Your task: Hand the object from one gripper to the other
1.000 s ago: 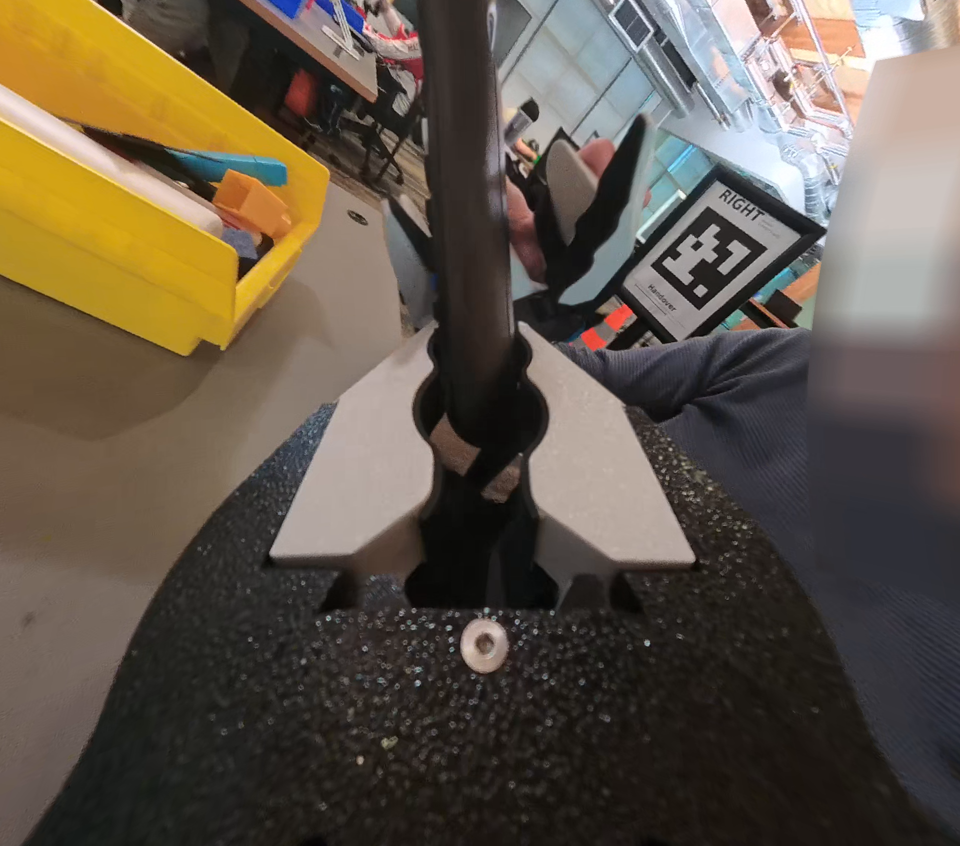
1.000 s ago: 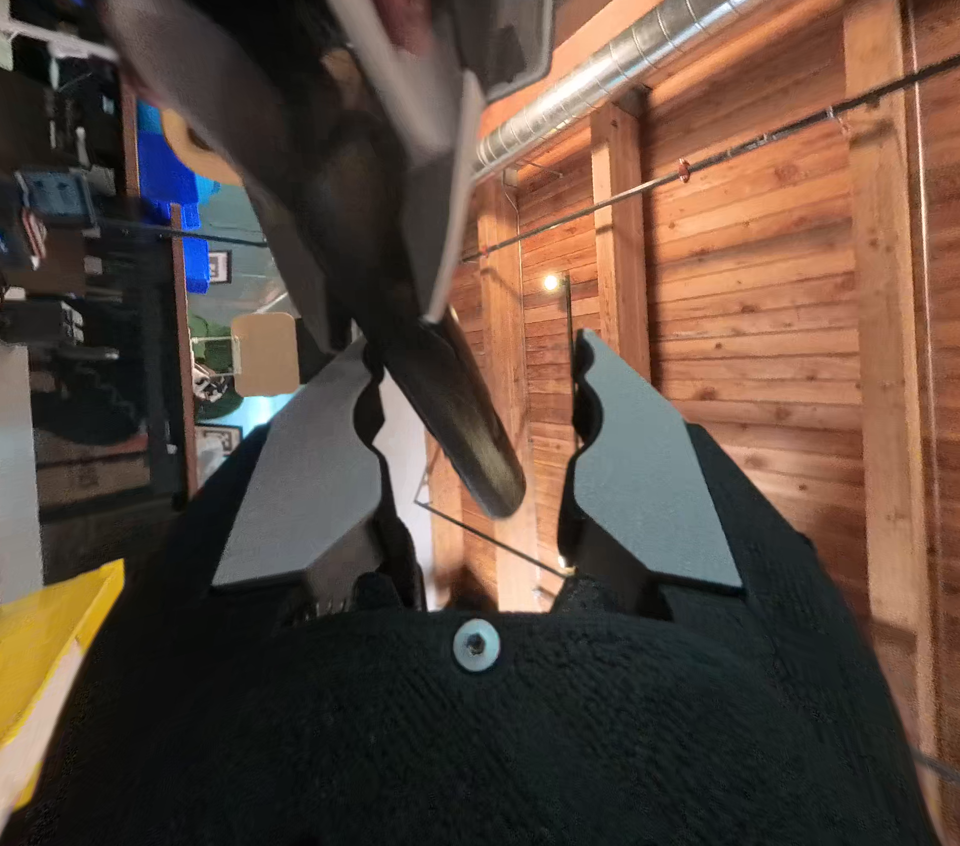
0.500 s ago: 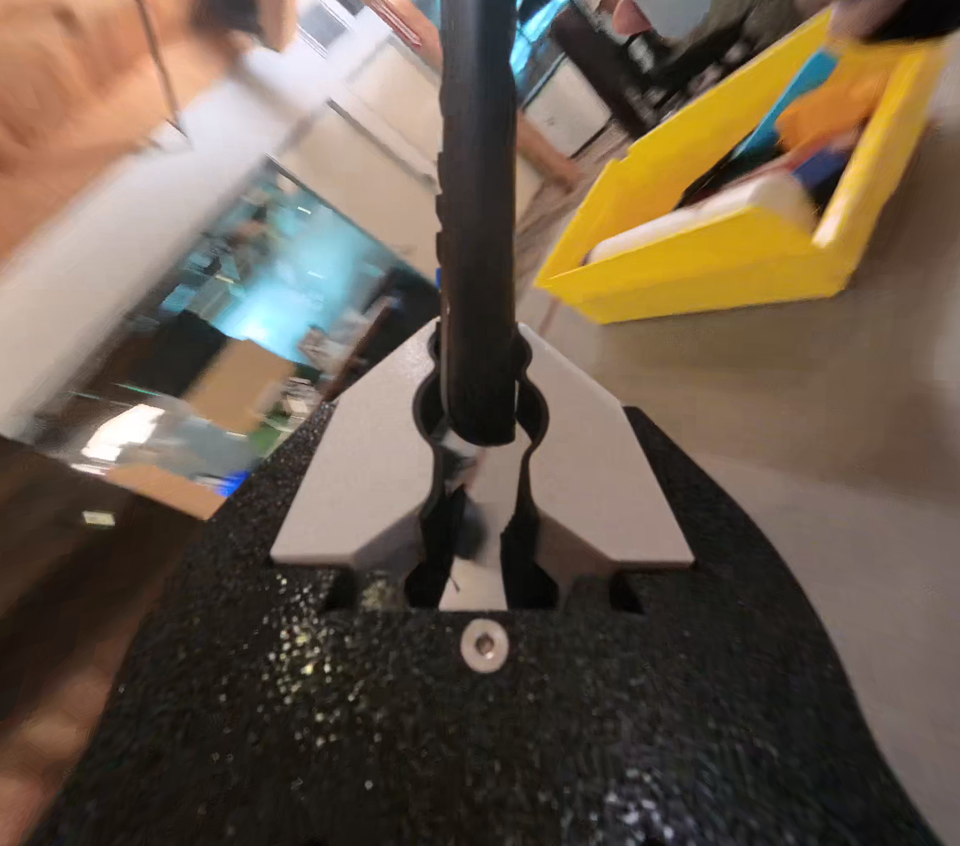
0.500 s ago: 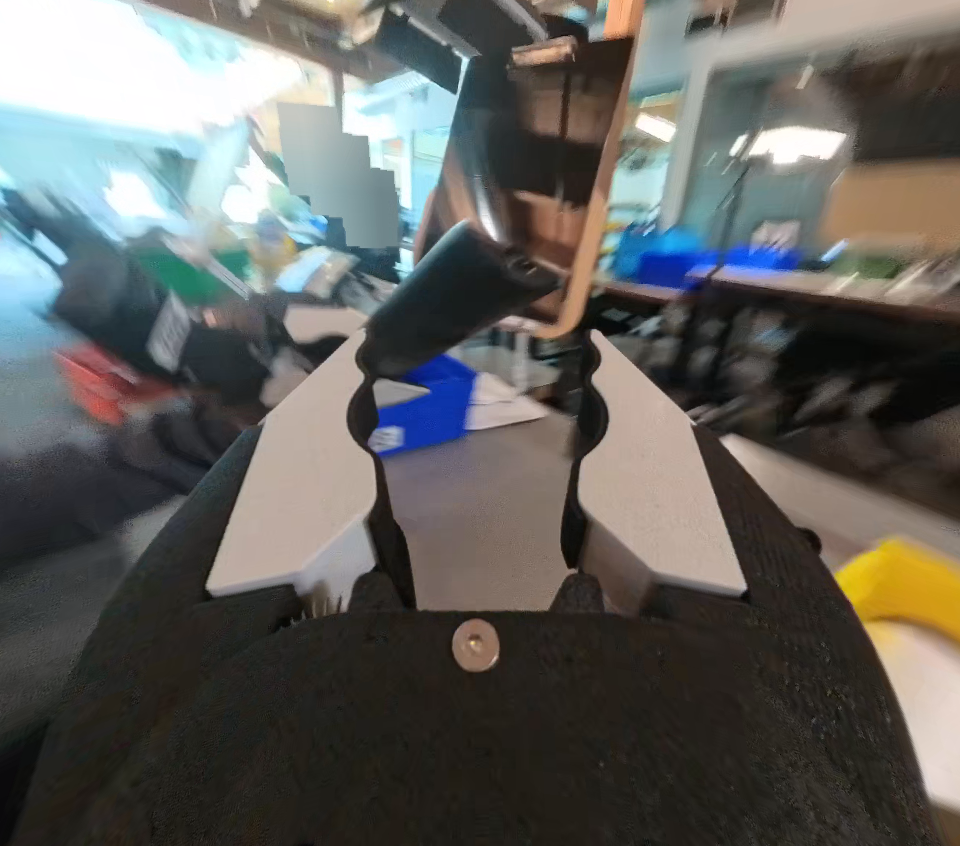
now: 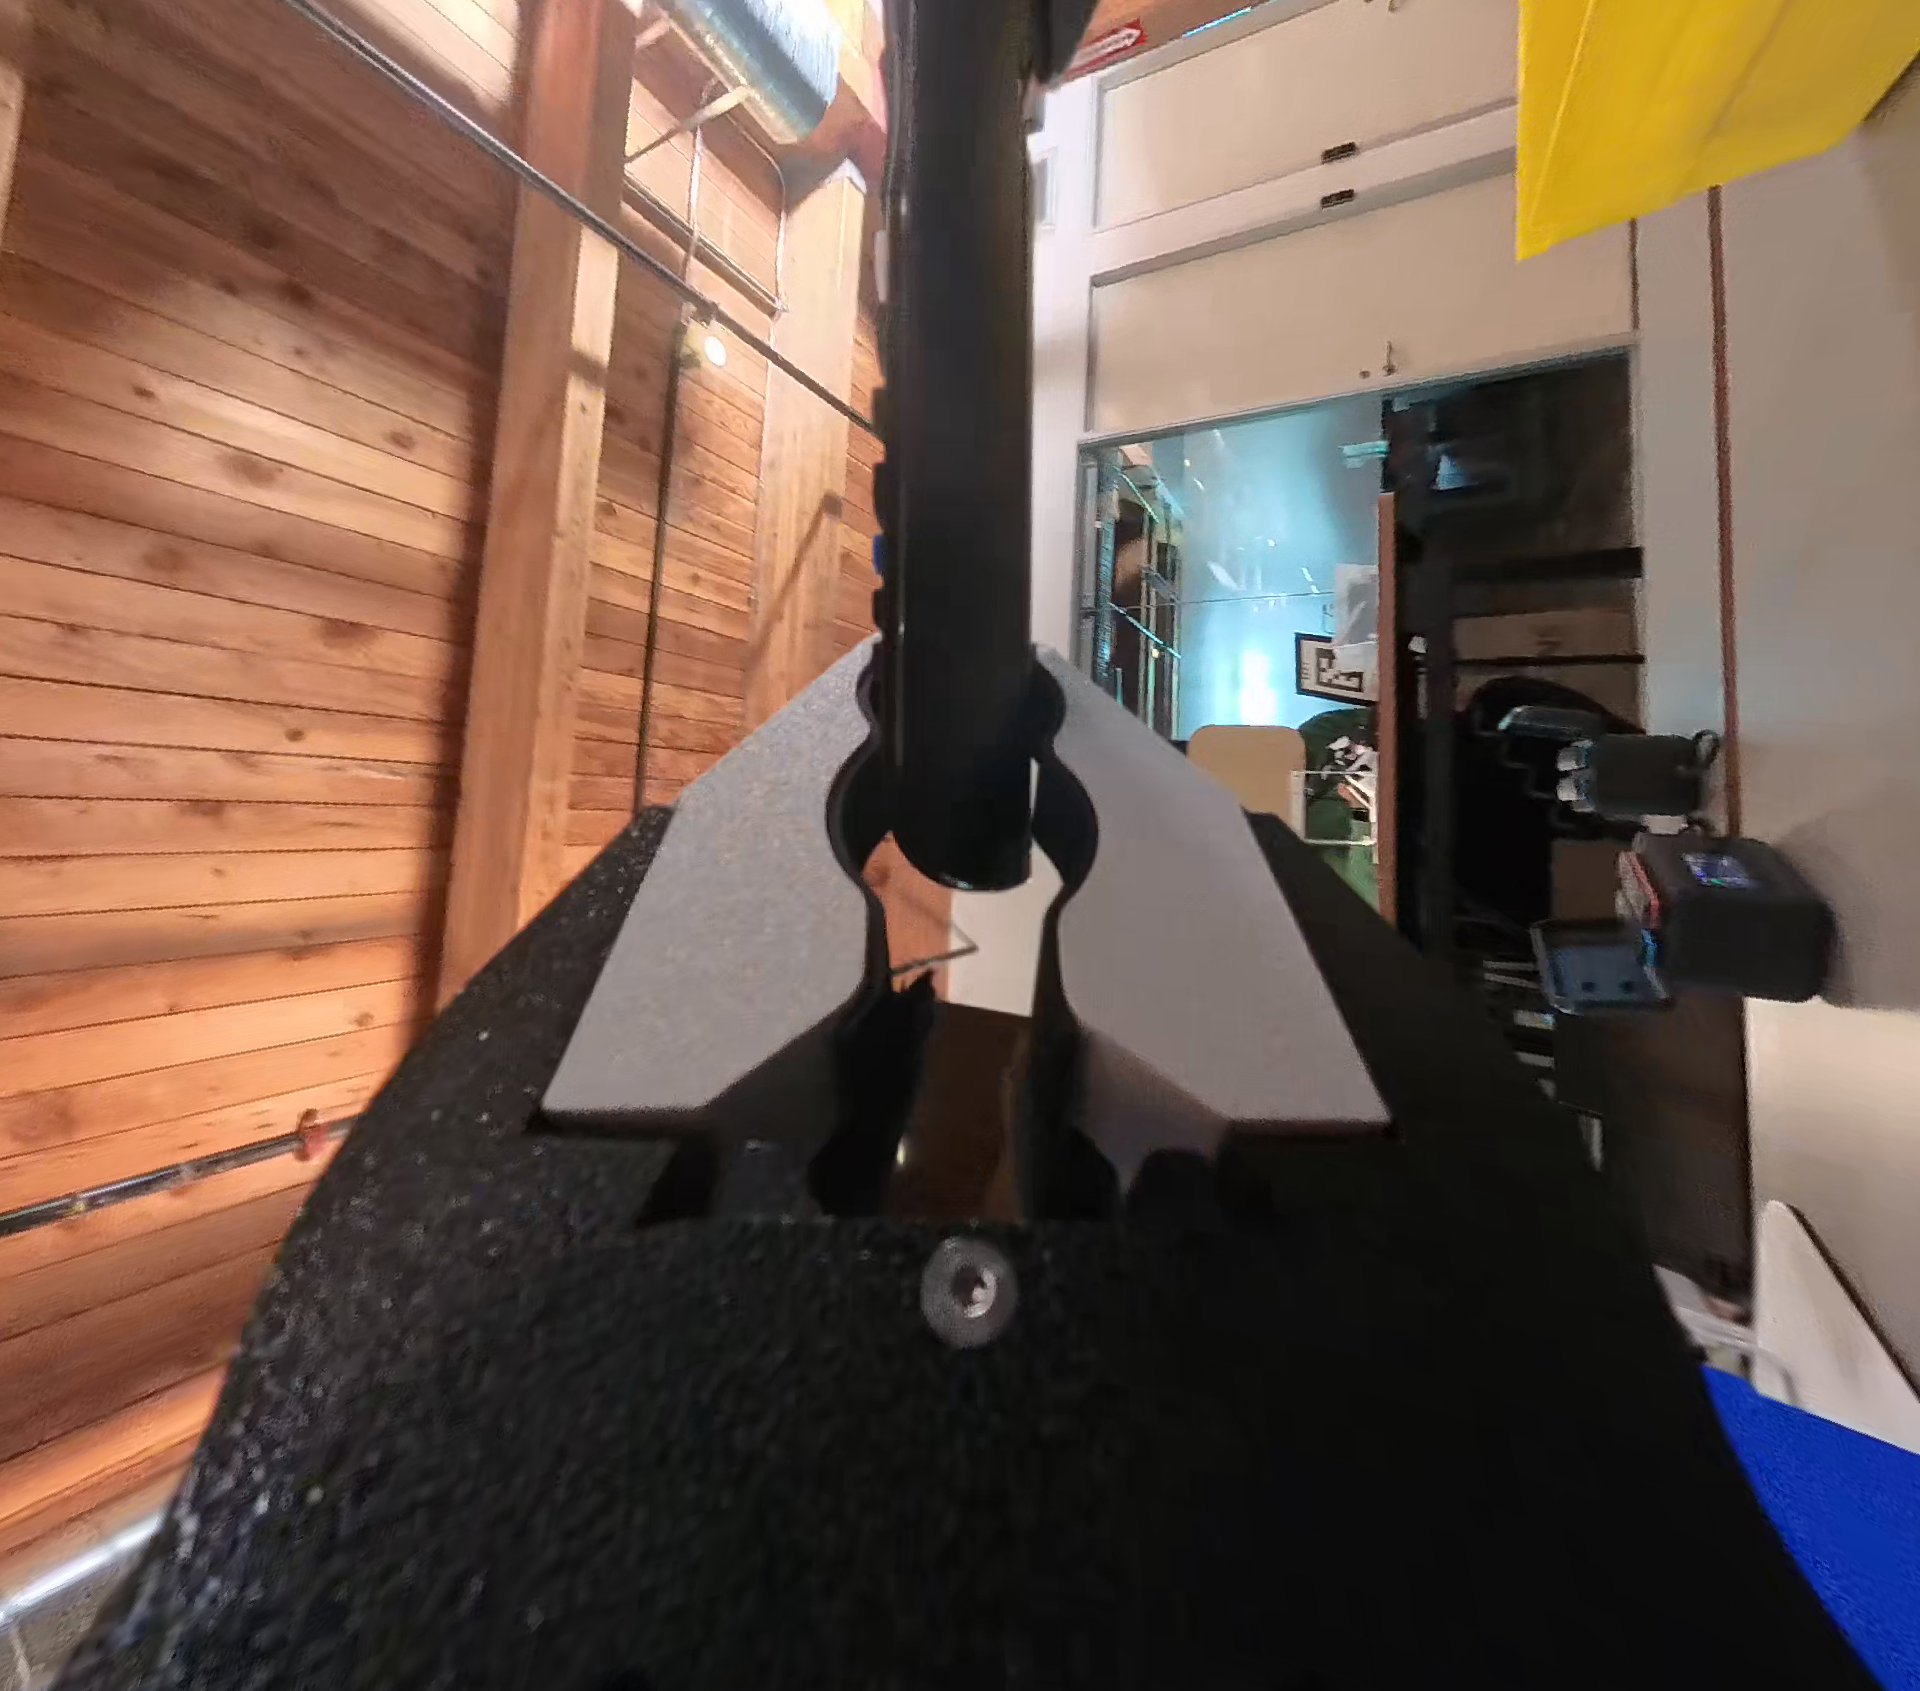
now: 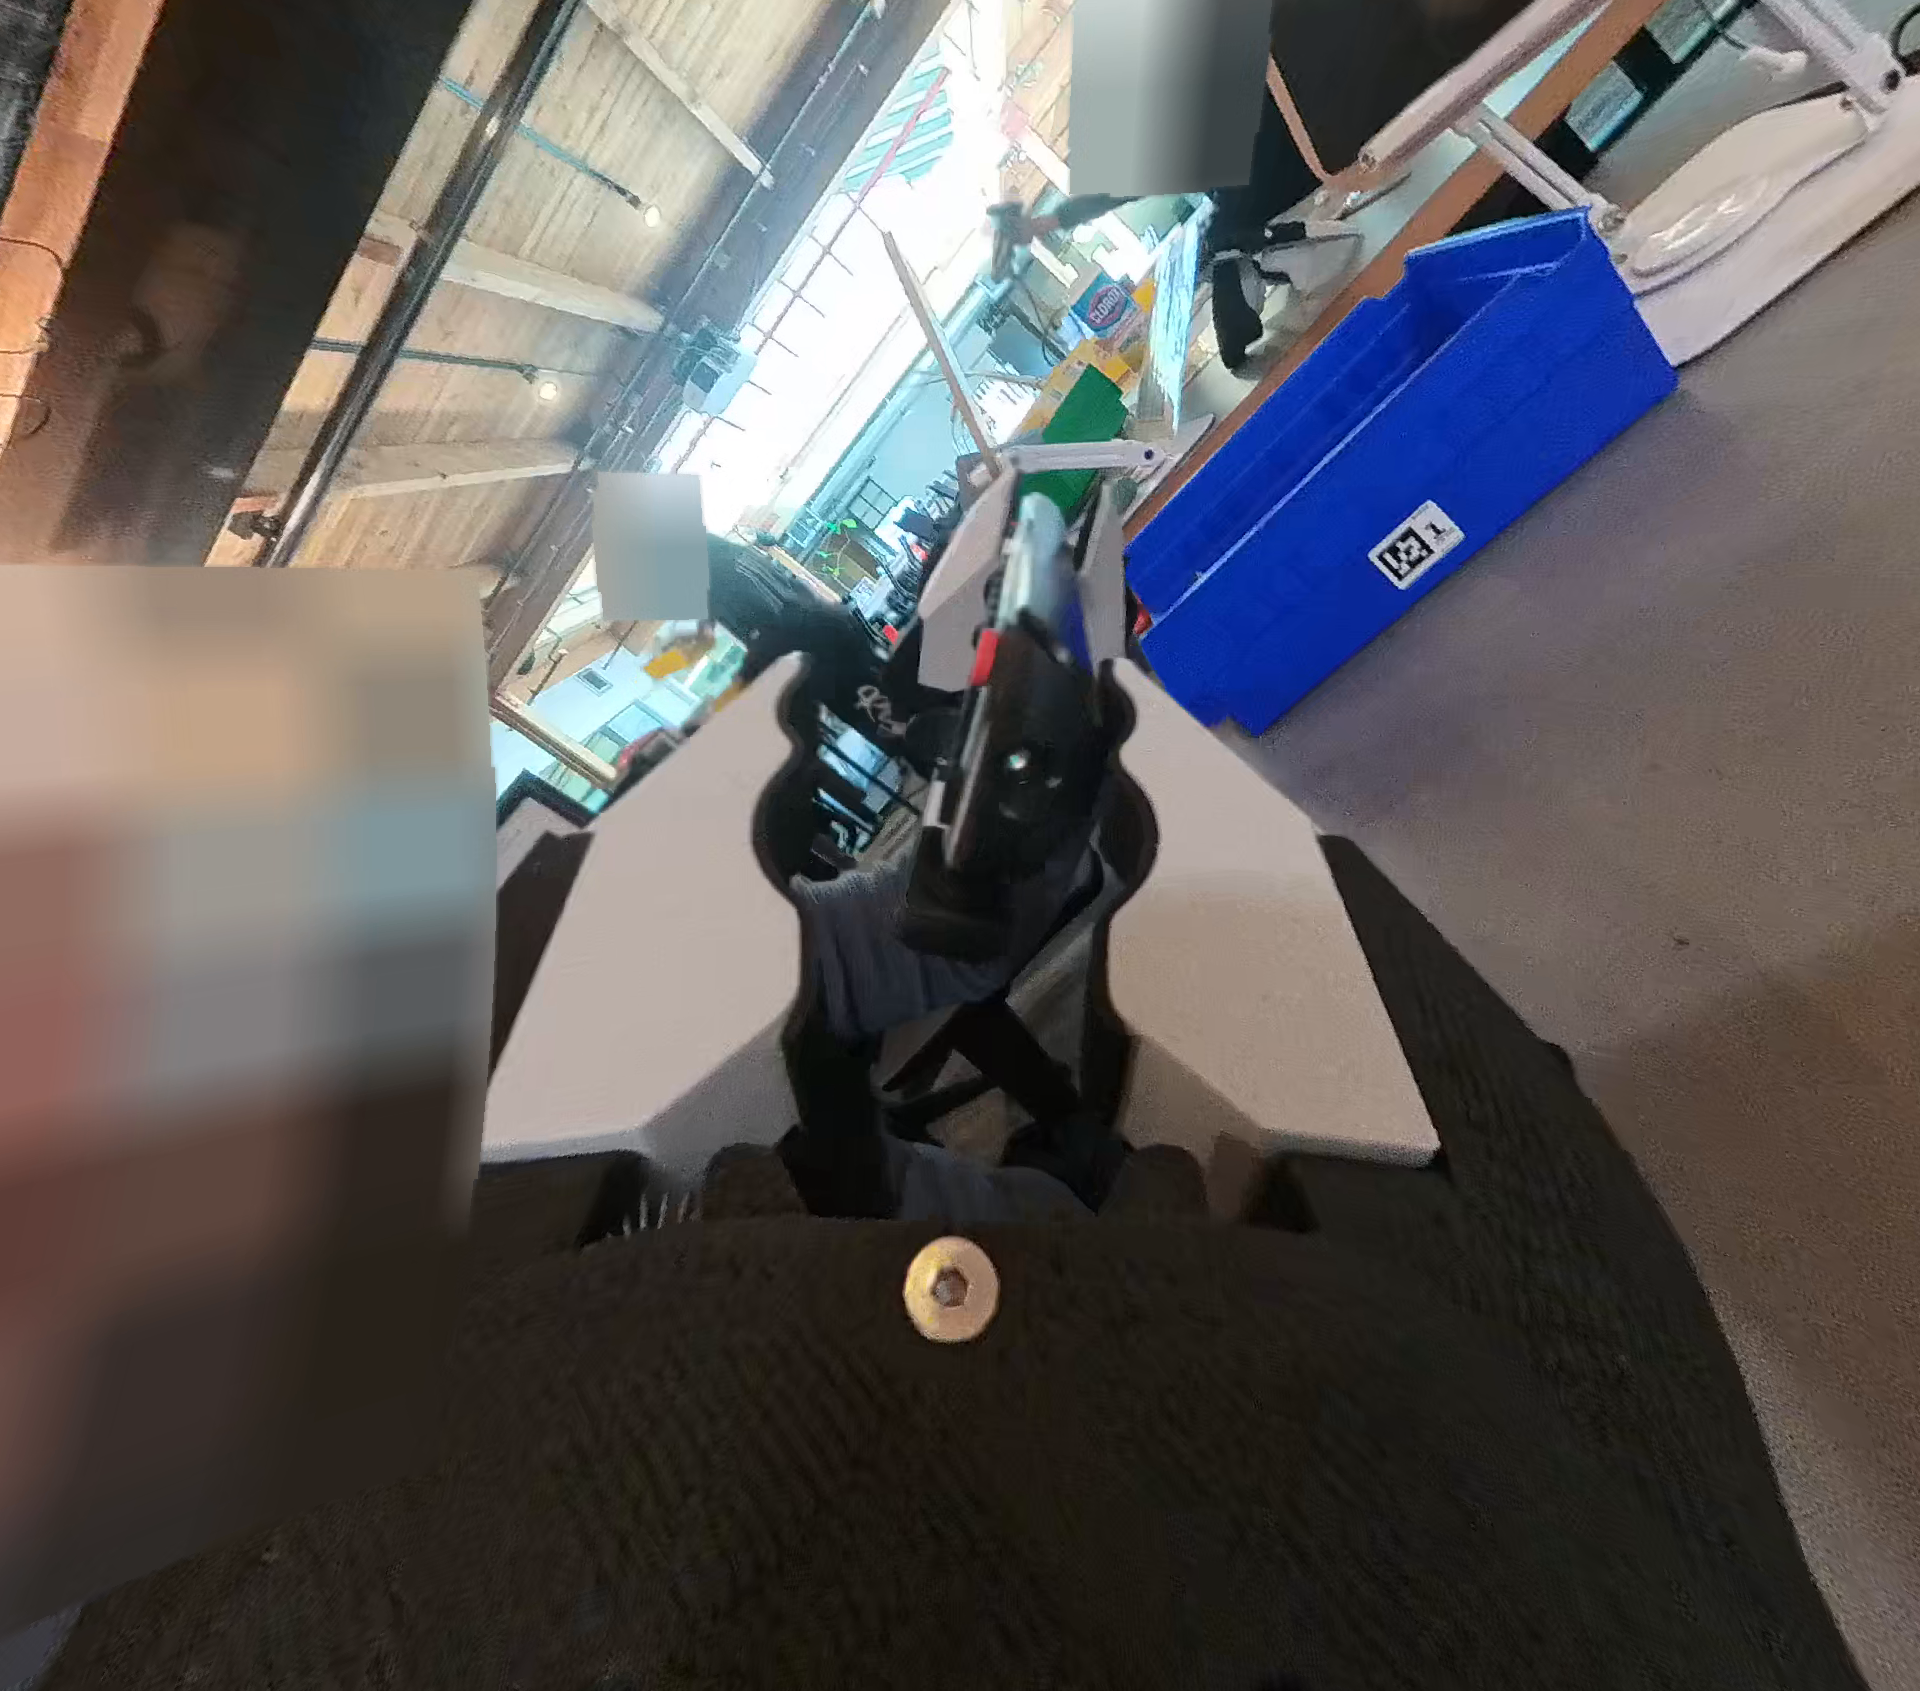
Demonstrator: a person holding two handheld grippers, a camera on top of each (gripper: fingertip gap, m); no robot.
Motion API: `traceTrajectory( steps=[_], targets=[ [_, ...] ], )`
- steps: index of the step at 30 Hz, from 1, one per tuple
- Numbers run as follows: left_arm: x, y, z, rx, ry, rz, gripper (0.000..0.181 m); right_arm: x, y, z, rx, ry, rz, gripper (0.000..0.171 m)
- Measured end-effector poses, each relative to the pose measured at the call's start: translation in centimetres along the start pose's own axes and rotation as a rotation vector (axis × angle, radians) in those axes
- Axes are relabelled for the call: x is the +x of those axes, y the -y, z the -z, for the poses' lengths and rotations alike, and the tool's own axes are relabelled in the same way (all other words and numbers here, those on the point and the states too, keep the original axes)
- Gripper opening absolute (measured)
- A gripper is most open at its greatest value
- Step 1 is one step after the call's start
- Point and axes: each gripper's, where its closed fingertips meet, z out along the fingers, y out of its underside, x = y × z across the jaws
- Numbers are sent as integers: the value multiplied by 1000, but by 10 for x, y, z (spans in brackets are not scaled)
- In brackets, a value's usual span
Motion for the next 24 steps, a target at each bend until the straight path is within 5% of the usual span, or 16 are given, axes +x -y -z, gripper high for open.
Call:
traceTrajectory(
  steps=[3,8,13,19,22,24],
  targets=[
    [-4,2,1,11,17,29,21,2,-9,0,-55,4,23,25],
    [3,1,2,43,-61,114,23,7,-16,-2,-116,-66,150,22],
    [20,7,6,150,-404,645,65,2,-10,2,-98,-112,368,21],
    [4,35,20,384,-831,1482,84,-13,-9,5,-98,-118,674,21],
    [0,52,30,466,-1059,1713,77,-22,-16,2,-118,-110,838,21],
    [1,61,33,492,-1161,1797,55,-27,-19,-1,-120,-98,921,21]
  ],
)
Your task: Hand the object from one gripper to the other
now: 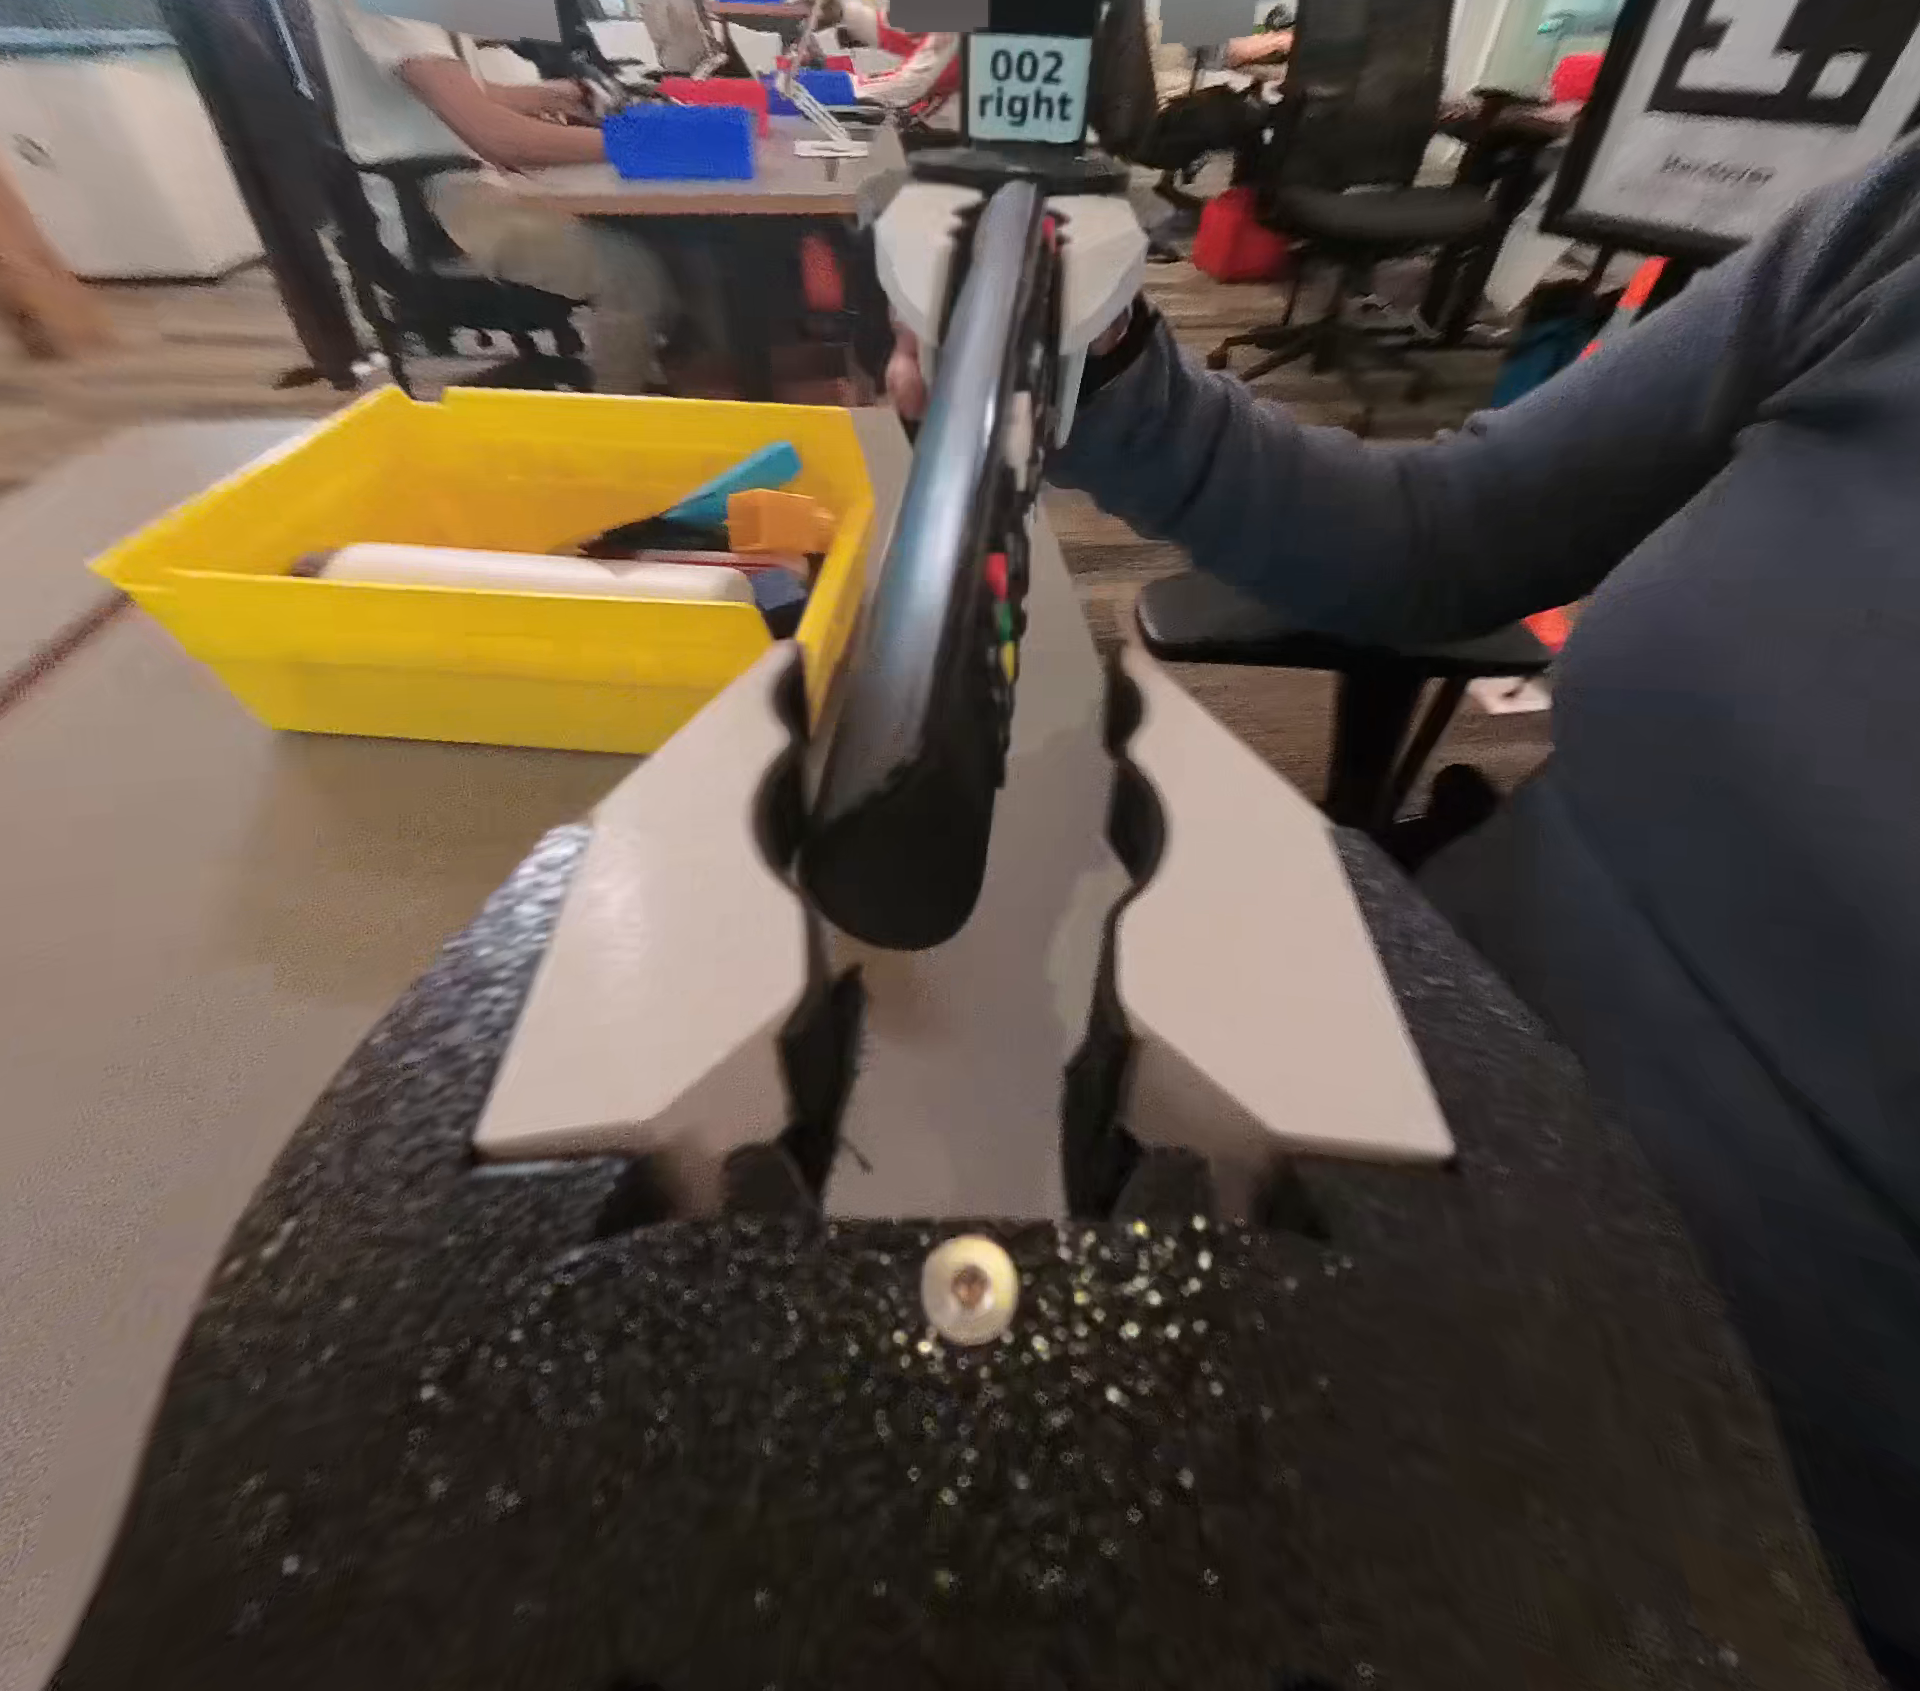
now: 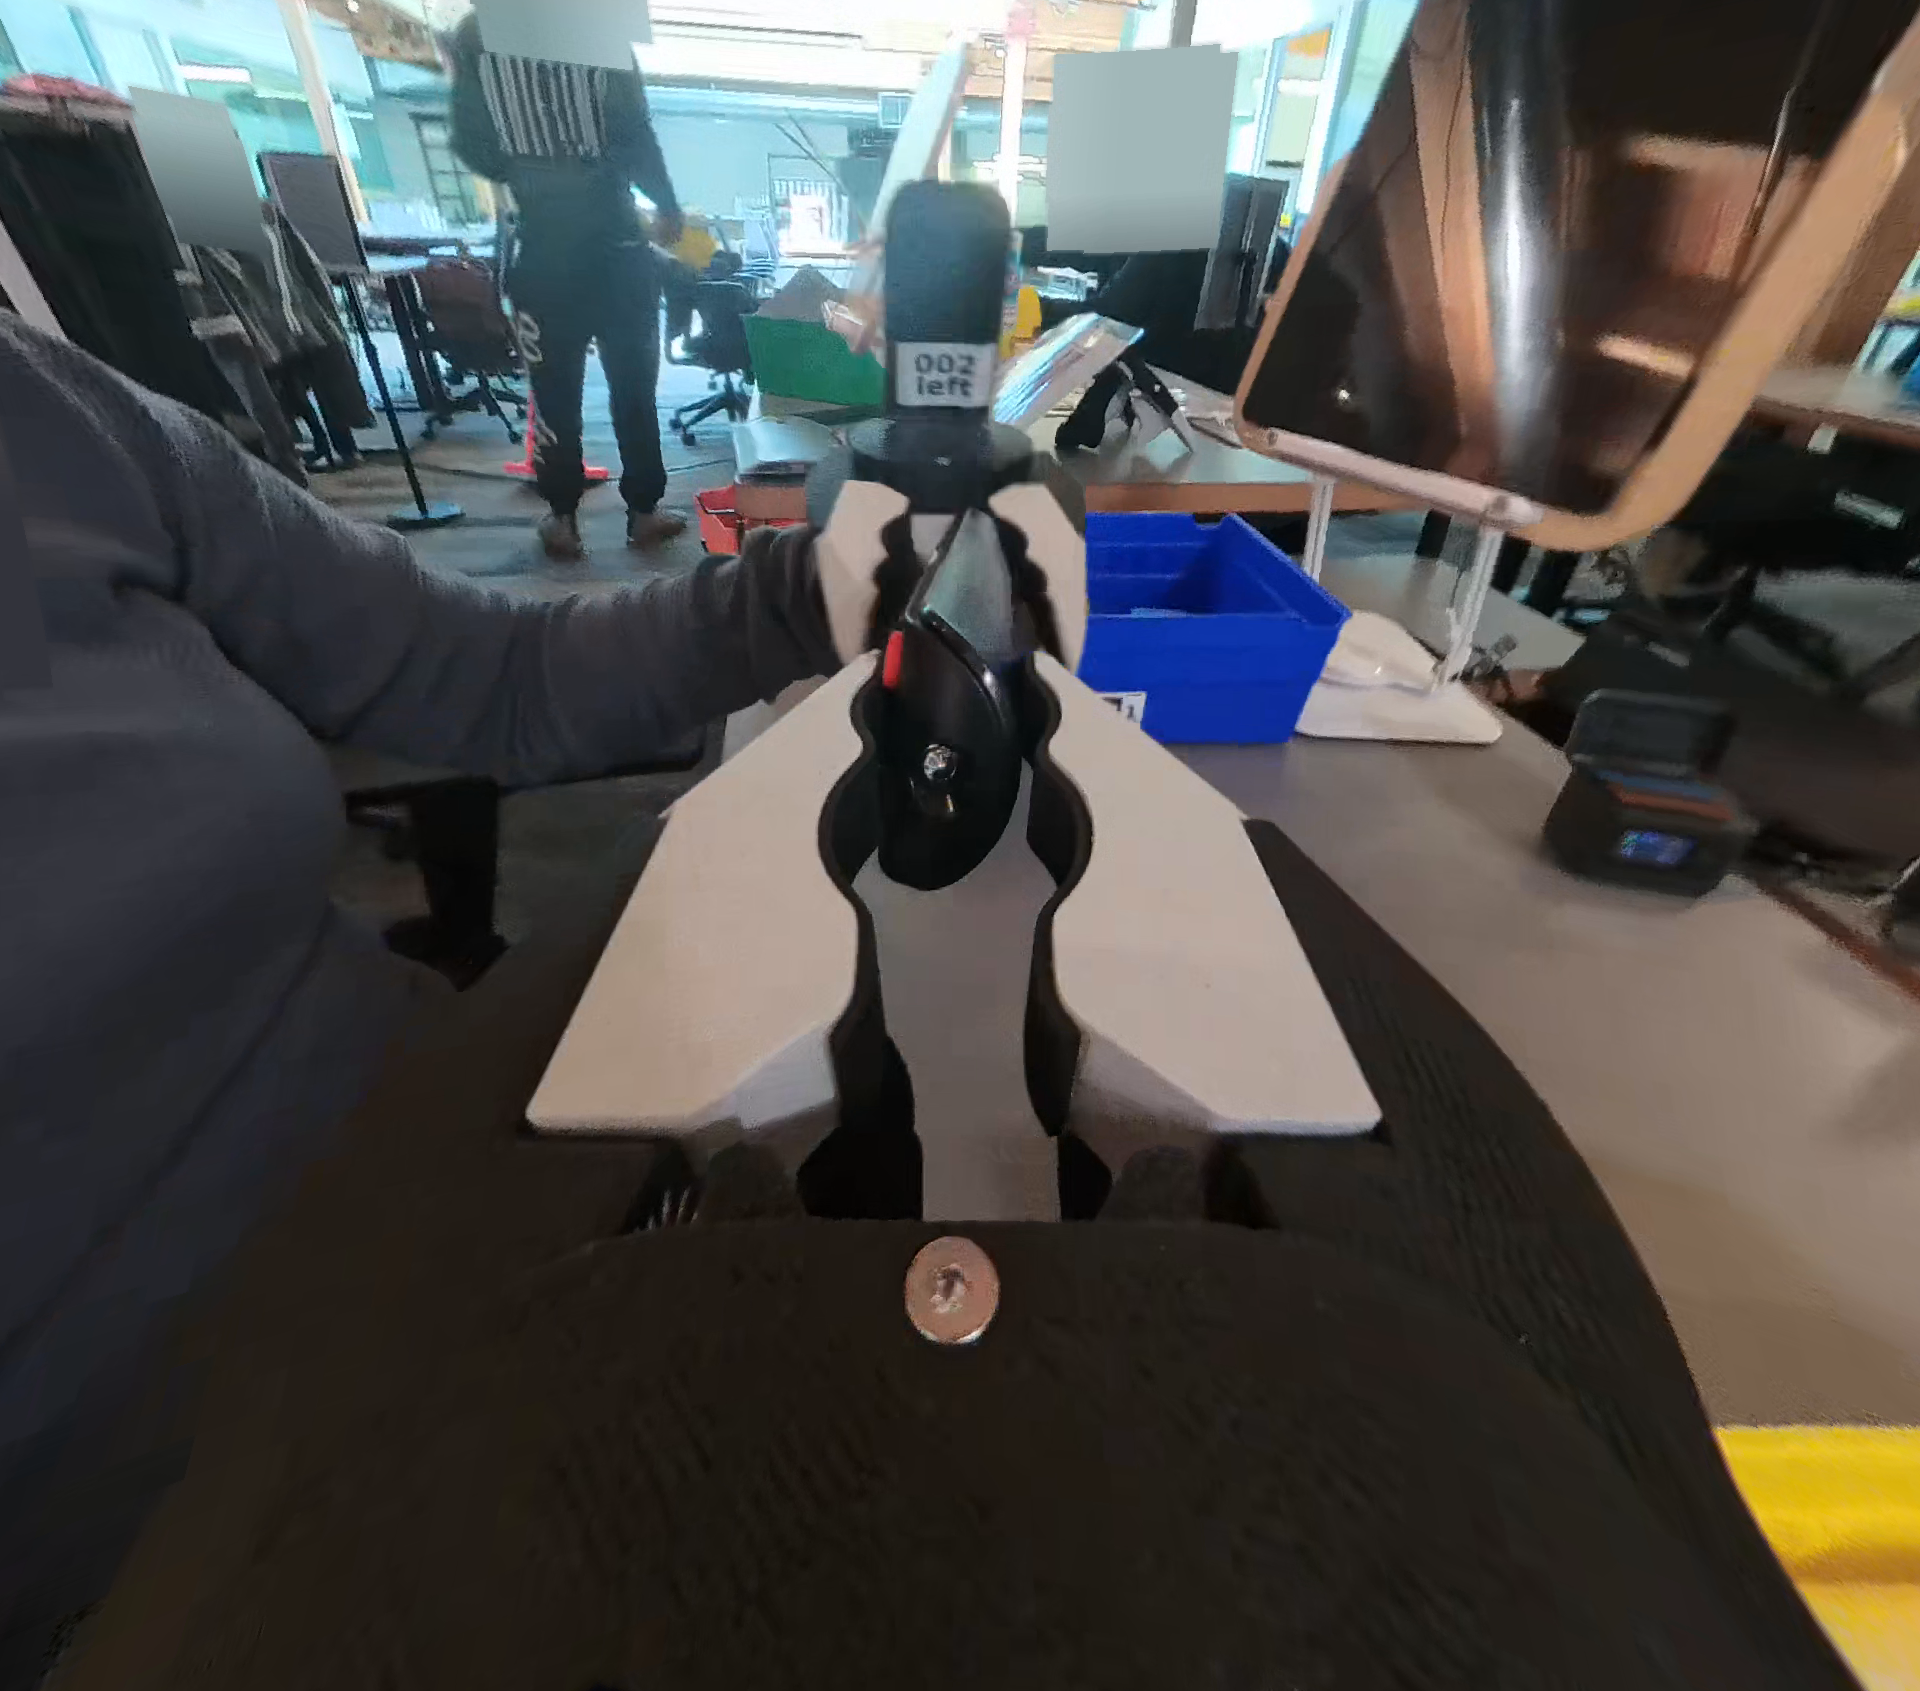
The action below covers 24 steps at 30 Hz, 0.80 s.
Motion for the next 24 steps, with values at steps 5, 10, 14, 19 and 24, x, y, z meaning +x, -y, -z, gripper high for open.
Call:
traceTrajectory(
  steps=[5,10,14,19,24],
  targets=[
    [10,6,-7,76,-70,11,25,-6,13,2,64,12,22,22],
    [-14,19,-3,73,271,-359,21,26,29,10,153,-153,-203,64],
    [-35,42,20,-50,762,-906,21,47,14,6,151,-199,-613,82],
    [-23,45,14,-303,1023,-1546,21,32,5,-29,219,-59,-800,75],
    [-26,29,0,-378,1027,-1672,21,36,-7,-40,243,-104,-788,27]
  ],
)
